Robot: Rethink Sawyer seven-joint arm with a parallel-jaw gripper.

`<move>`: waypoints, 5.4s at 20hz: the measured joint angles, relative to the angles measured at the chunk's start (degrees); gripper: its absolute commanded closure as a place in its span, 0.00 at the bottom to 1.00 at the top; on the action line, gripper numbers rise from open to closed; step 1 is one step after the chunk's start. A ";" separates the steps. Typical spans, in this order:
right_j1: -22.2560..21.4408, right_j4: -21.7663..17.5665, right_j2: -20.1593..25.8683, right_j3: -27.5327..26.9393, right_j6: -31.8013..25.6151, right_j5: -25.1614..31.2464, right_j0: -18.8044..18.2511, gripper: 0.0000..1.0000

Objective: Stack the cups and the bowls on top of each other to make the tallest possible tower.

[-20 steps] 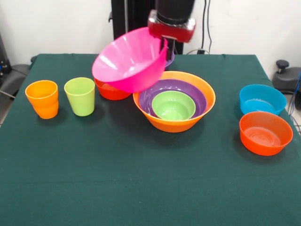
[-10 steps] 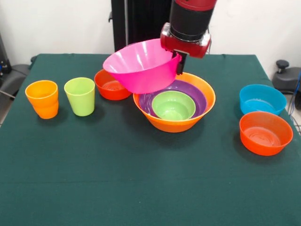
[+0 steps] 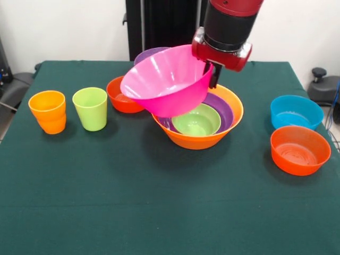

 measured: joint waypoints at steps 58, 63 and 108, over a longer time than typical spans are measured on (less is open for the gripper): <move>-18.30 17.88 -12.18 3.49 0.68 10.04 -2.48 0.00; -19.85 17.18 -10.50 10.59 -1.04 -0.17 -9.89 0.00; 2.55 -7.19 5.92 25.29 -12.80 -36.71 -32.43 0.00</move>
